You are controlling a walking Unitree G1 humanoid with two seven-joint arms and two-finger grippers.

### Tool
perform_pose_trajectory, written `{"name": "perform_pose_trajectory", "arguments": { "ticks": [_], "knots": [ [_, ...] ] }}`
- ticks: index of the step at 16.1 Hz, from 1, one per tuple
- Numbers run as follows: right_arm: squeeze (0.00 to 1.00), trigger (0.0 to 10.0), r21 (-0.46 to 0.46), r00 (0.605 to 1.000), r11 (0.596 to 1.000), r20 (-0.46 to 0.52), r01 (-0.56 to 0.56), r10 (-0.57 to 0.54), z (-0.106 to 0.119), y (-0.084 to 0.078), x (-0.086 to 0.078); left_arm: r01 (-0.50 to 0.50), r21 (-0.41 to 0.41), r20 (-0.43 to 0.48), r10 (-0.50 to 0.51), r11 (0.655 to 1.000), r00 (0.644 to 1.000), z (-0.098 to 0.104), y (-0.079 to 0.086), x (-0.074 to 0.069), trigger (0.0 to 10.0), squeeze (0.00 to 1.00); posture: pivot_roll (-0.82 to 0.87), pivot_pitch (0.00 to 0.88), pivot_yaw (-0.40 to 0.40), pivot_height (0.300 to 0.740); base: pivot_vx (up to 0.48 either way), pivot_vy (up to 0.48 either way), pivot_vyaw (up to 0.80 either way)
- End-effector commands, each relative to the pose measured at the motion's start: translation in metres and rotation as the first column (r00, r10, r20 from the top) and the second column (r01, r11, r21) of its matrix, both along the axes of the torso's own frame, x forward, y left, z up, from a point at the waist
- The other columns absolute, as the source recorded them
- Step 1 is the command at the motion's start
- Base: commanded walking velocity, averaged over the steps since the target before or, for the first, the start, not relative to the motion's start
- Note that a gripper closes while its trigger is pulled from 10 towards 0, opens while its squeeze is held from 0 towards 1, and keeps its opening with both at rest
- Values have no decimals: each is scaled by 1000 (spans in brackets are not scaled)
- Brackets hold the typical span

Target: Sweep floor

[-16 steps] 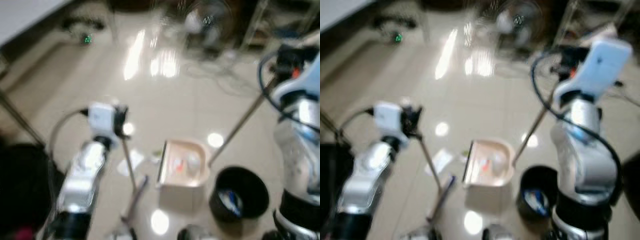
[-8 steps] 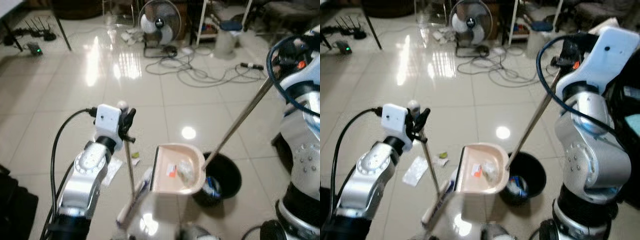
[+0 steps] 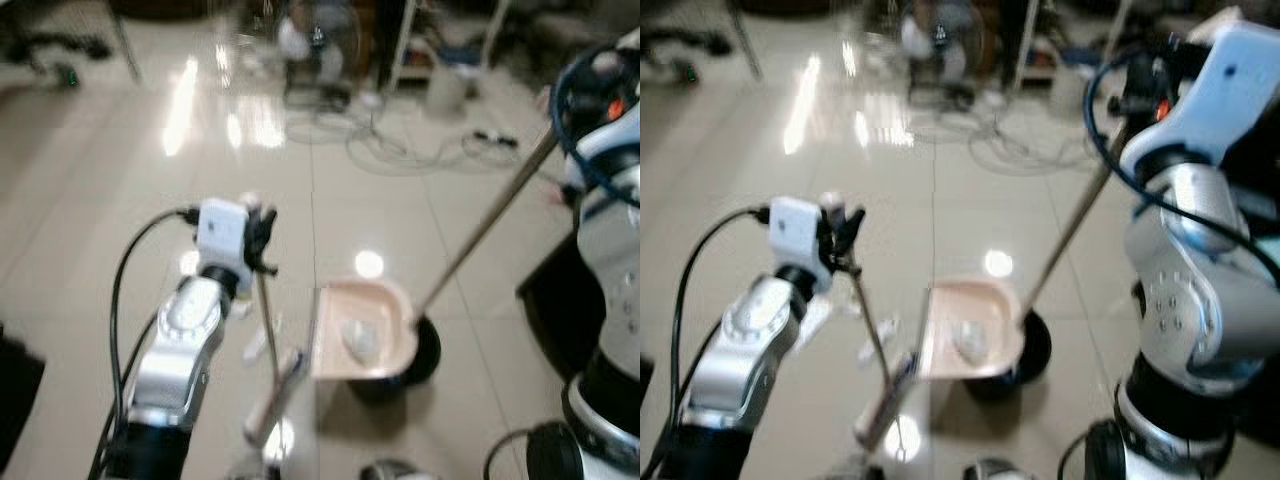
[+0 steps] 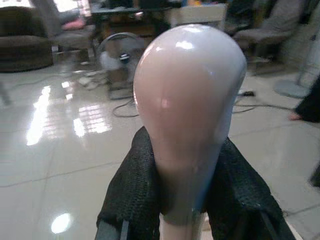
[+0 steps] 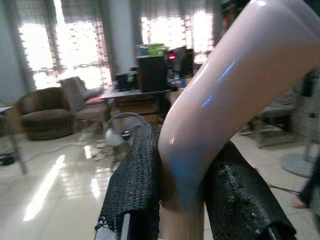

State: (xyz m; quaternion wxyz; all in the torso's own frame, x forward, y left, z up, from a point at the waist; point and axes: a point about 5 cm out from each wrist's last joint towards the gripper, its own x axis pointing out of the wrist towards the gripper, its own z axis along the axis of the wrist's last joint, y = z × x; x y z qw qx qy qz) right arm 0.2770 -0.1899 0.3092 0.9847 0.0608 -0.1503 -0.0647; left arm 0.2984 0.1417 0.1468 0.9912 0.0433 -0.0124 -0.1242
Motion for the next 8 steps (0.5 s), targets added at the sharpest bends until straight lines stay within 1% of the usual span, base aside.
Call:
{"name": "perform_pose_trajectory", "arguments": {
  "ticks": [1, 4, 5, 6, 8],
  "knots": [
    [0, 10000, 26, 999, 1000, 49, 15, -16, 7, -5, -6, -5, 1, 17, 5, 1000, 1000, 4, -2, 1, 10000, 0, -159, 97, -2, 740, 0, -469, 0],
    [0, 10000, 88, 997, 996, 67, 20, -26, 8, -9, -7, -14, 2, 31, 14, 1000, 999, 6, -2, 3, 10000, 0, -155, 96, 4, 740, 0, -469, 0],
    [0, 10000, 91, 997, 996, 67, 21, -28, 8, -10, -6, -7, -57, 14, 8, 998, 1000, 8, -2, 4, 10000, 0, -151, 95, 5, 740, 0, 0, 0],
    [0, 10000, 97, 997, 995, 70, 21, -28, 8, -10, -6, -24, -78, -16, 23, 997, 1000, 6, 1, 5, 10000, 0, -150, 94, 10, 740, 0, 352, 0],
    [0, 10000, 105, 997, 994, 76, 19, -27, 9, -11, -6, -45, -69, -40, 42, 997, 998, 4, 3, 7, 10000, 0, -148, 96, 13, 740, 0, 416, 0]
  ]
}}
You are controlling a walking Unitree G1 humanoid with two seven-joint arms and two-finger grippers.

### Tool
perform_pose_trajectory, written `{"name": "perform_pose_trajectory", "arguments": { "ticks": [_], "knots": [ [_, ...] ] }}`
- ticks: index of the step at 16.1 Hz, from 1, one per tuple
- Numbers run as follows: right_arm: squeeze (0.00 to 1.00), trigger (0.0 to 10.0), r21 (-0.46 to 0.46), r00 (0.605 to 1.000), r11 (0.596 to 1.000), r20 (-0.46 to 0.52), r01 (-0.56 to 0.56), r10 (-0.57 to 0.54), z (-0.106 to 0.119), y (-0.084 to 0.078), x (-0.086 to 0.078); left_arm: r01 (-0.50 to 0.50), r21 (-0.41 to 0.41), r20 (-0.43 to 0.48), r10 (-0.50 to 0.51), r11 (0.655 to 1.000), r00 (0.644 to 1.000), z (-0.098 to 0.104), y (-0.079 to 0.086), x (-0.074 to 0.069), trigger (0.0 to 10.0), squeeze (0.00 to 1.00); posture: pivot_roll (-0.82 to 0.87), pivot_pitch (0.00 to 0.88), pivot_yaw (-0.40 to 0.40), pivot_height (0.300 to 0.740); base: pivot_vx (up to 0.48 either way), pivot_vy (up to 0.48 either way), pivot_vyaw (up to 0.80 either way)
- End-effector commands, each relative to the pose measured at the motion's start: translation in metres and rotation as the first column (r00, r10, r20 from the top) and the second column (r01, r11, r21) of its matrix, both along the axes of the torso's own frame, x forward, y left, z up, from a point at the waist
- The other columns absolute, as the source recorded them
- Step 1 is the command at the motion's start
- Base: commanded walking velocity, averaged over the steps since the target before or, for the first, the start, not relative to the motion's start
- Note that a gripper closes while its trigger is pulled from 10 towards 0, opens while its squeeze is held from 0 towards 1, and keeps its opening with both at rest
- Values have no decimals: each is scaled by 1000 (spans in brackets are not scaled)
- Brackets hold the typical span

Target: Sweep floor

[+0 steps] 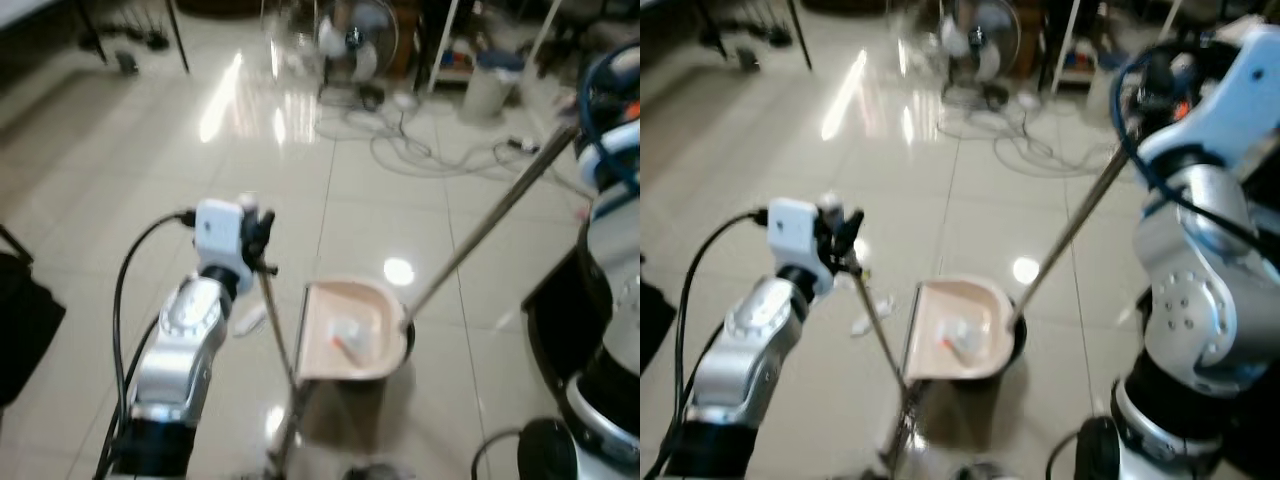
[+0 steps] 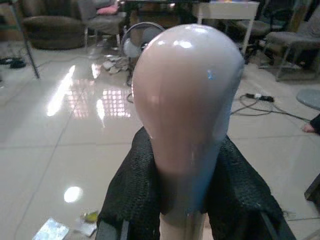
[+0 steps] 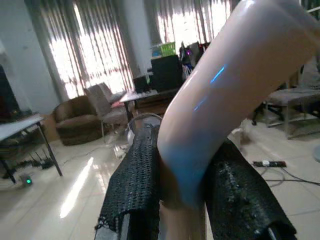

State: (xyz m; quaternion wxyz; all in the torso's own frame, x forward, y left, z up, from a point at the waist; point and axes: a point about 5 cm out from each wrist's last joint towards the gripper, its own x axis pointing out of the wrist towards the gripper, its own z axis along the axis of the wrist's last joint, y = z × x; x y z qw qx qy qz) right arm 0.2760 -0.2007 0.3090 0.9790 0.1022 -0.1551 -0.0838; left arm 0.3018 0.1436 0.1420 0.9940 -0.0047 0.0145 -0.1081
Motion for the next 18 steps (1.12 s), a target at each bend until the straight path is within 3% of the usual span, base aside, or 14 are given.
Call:
{"name": "perform_pose_trajectory", "arguments": {
  "ticks": [1, 9, 15, 18],
  "knots": [
    [0, 10000, 19, 998, 1000, 67, -2, 0, 10, 0, -5, -25, 27, 23, 24, 999, 999, 8, 3, 4, 10000, 0, -148, 93, 17, 740, 0, 480, 0],
    [0, 10000, 18, 998, 1000, 58, 5, -6, 8, -3, -6, 10, 116, 90, -20, 993, 996, 15, -4, 9, 10000, 0, -147, 90, 19, 740, 0, 0, 0],
    [0, 10000, 36, 999, 999, 46, -2, 0, 5, -3, -5, 35, 112, 103, -46, 993, 994, 16, -5, 8, 10000, 0, -145, 93, 15, 740, 0, 0, 0],
    [0, 10000, 43, 1000, 999, 32, 0, -1, 2, -4, -5, 43, 111, 97, -54, 993, 994, 15, -5, 6, 10000, 0, -147, 96, 13, 740, 340, 0, -306]
  ]
}}
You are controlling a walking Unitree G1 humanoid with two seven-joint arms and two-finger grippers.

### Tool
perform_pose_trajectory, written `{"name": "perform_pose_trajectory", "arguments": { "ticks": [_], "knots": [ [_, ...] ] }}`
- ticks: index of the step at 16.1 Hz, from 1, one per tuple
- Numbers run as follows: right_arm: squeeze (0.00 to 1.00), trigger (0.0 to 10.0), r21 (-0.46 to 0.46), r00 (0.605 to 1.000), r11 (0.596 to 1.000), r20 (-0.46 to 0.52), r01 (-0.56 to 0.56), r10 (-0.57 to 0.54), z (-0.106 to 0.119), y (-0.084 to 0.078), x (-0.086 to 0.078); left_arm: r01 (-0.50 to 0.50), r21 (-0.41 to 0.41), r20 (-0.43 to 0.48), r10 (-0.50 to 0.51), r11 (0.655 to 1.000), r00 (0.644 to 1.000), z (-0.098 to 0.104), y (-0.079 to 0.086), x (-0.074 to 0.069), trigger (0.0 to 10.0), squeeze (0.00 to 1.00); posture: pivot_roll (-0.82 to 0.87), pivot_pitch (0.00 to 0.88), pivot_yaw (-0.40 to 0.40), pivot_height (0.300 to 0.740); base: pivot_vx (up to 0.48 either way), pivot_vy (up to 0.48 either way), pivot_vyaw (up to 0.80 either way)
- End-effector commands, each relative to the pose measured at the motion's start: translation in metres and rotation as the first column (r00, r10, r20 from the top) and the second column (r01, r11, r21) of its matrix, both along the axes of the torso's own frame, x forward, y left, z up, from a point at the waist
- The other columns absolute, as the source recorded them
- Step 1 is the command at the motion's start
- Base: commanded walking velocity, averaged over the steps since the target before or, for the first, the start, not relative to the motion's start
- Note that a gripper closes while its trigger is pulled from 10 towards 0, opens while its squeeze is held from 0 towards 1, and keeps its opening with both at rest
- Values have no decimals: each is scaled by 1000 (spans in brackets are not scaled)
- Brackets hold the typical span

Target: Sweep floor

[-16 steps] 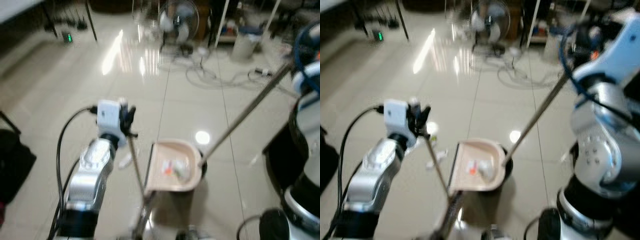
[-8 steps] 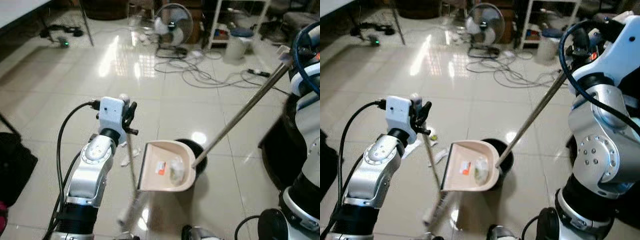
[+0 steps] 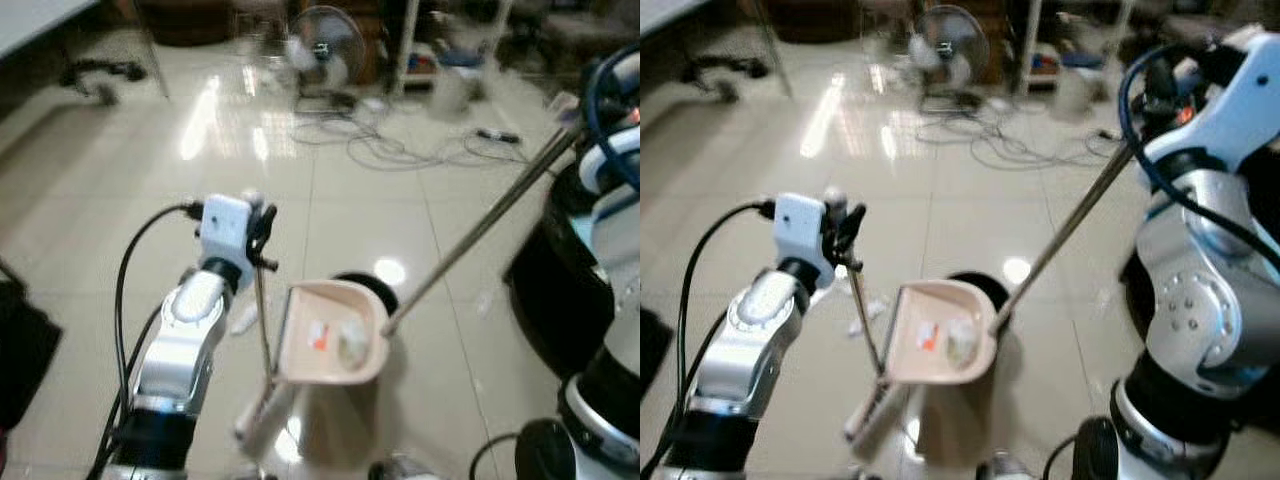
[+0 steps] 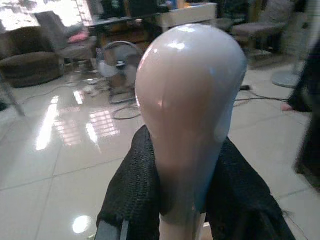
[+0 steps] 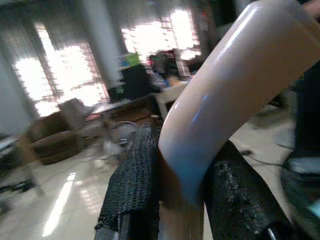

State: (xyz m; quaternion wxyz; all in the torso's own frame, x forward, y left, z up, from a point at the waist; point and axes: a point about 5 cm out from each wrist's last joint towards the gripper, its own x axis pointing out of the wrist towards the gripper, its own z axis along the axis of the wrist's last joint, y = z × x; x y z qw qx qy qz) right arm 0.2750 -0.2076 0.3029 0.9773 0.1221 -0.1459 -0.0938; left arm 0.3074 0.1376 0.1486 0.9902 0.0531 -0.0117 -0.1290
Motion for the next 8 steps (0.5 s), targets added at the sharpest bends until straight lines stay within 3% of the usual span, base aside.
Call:
{"name": "perform_pose_trajectory", "arguments": {
  "ticks": [1, 8],
  "knots": [
    [0, 10000, -5, 999, 1000, 44, -7, 8, 8, 3, -4, 2, 0, 32, -2, 1000, 999, 7, 2, 1, 10000, 0, -148, 97, 17, 740, 382, 0, 0],
    [0, 10000, -22, 999, 1000, 45, -14, 15, 8, 3, -5, -7, 8, 31, 6, 1000, 999, 6, 6, 0, 10000, 0, -152, 93, 18, 740, 378, 0, 0]
  ]
}}
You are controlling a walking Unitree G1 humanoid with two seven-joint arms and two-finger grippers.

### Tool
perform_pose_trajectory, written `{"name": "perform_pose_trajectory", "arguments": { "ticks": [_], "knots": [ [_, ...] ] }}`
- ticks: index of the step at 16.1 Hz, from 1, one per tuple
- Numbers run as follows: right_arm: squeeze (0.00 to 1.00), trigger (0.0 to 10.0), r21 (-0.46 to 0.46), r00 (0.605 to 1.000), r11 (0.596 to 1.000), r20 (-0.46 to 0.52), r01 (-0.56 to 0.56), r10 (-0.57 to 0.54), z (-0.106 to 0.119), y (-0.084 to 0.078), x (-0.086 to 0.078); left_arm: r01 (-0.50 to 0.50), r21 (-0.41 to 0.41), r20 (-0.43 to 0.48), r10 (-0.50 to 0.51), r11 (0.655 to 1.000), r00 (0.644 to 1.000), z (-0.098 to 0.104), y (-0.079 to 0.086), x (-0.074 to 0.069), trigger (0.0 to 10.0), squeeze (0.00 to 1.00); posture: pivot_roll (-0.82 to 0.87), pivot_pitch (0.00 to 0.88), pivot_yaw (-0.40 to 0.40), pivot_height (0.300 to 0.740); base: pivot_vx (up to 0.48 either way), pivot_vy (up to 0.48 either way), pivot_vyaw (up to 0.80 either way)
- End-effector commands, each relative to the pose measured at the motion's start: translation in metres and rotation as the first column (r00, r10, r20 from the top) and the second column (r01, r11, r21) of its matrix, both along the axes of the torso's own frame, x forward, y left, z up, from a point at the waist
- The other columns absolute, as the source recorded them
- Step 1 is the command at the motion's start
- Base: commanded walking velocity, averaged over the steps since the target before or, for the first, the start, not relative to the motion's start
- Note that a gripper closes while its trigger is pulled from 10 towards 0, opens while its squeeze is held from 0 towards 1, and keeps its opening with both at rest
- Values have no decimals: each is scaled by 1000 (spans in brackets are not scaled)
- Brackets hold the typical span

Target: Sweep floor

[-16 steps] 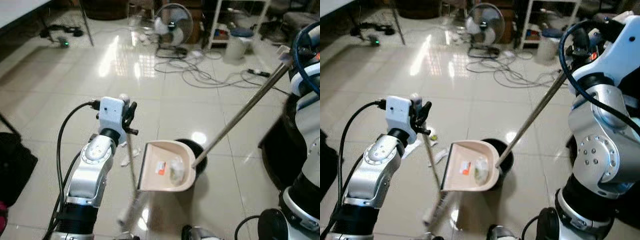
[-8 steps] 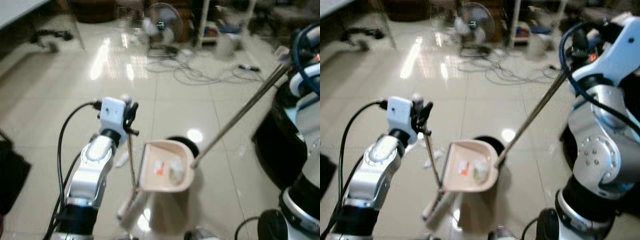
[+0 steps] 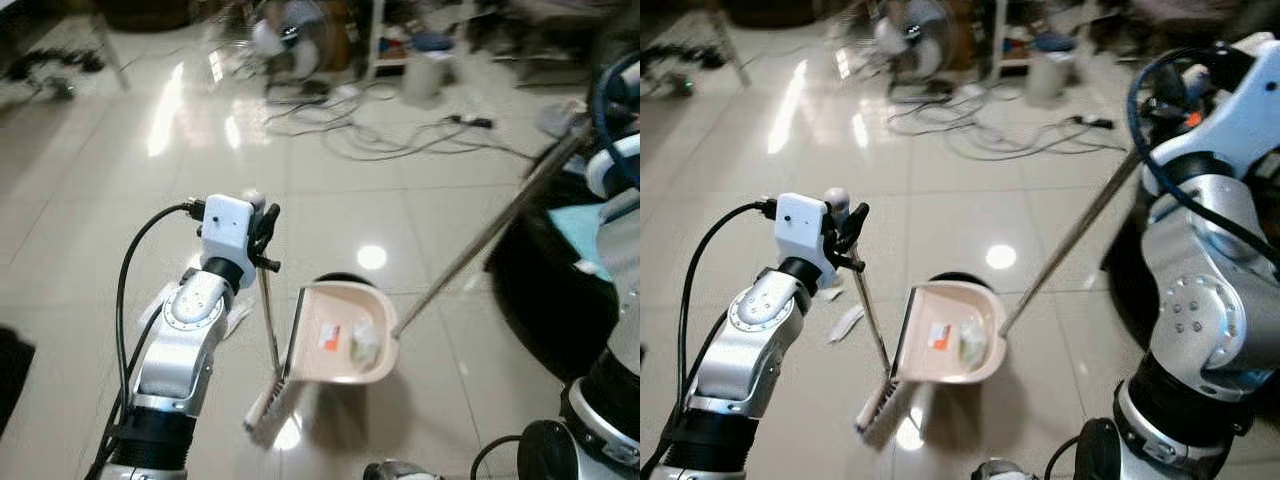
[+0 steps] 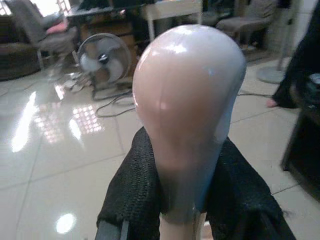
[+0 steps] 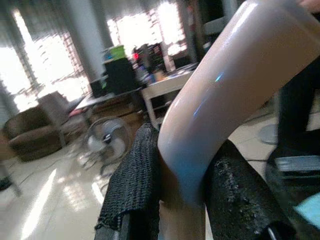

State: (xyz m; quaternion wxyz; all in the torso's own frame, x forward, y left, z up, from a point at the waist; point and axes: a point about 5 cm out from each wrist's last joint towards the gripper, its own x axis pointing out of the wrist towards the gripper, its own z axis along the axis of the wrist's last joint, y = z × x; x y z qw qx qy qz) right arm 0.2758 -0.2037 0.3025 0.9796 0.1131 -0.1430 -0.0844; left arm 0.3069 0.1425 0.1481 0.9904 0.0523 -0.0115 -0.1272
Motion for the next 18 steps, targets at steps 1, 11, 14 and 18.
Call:
{"name": "perform_pose_trajectory", "arguments": {
  "ticks": [1, 11, 14, 18],
  "knots": [
    [0, 10000, -5, 999, 1000, 52, 1, -1, 10, -1, -5, -9, 15, 30, 9, 1000, 1000, 6, 3, 0, 10000, 0, -153, 90, 17, 740, 352, 0, 0],
    [0, 10000, -10, 996, 1000, 92, -7, 8, 16, -2, -3, -87, 102, -1, 88, 991, 996, -3, 25, 1, 10000, 0, -137, 67, 3, 740, 64, 0, 0],
    [0, 10000, -11, 996, 1000, 93, 8, -7, 16, -5, -3, -81, 92, -3, 82, 992, 997, -3, 22, 2, 10000, 0, -140, 65, 6, 740, 0, 0, 0],
    [0, 10000, -16, 995, 1000, 101, 26, -24, 17, -8, -4, -83, 88, -14, 85, 993, 996, -6, 23, 1, 10000, 0, -137, 65, 8, 740, 0, 0, 0]
  ]
}}
